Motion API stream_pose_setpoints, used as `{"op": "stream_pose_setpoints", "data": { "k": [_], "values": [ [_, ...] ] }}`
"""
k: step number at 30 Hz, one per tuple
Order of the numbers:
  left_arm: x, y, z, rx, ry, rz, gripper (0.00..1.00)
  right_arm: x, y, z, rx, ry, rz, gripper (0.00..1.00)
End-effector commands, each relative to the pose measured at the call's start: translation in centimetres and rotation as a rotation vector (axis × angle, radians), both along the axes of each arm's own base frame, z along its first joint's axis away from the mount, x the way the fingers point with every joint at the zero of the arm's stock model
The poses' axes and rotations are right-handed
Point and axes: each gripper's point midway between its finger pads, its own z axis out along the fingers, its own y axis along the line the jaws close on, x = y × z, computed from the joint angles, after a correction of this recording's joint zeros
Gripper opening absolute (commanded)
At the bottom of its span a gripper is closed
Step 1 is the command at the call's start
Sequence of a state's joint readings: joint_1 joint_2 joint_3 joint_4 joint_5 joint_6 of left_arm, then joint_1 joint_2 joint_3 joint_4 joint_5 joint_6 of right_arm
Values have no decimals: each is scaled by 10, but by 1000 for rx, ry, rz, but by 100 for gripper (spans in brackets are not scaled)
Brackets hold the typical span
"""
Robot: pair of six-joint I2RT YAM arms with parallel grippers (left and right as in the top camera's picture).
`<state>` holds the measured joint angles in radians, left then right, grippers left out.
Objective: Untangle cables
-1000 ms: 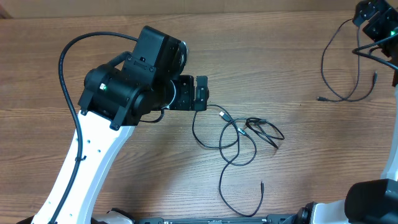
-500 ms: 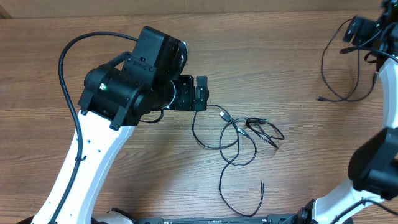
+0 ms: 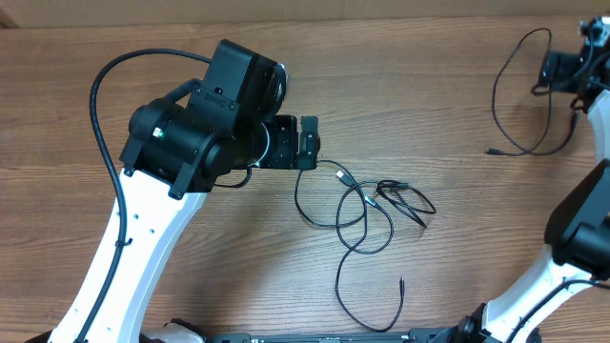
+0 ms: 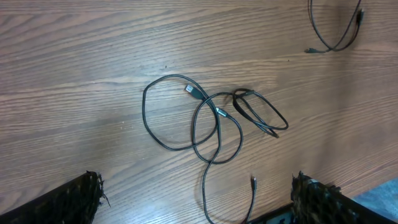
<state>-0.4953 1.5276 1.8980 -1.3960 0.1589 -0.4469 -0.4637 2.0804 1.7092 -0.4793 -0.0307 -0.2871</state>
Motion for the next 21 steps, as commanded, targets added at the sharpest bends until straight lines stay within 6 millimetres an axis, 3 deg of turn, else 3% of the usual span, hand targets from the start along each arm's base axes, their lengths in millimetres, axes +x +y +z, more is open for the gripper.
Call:
{"op": "stream_pose_setpoints", "data": {
  "k": [1, 9, 11, 15, 19, 21],
  "values": [
    [-1, 5, 5, -5, -16, 23, 100, 4, 1, -24, 128, -27, 83, 100],
    [-1, 5, 5, -4, -16, 23, 100, 7, 7, -63, 218, -3, 123, 99],
    [-1, 5, 5, -4, -16, 23, 99, 8, 10, -71, 225, 8, 127, 91],
    [-1, 5, 5, -4, -16, 23, 100, 11, 14, -76, 225, 9, 135, 58],
    [-1, 5, 5, -4, -16, 23, 100, 12, 14, -76, 223, 11, 133, 55],
    [-1, 5, 5, -4, -16, 23, 100, 11, 13, -78, 220, 18, 128, 39]
  ]
}}
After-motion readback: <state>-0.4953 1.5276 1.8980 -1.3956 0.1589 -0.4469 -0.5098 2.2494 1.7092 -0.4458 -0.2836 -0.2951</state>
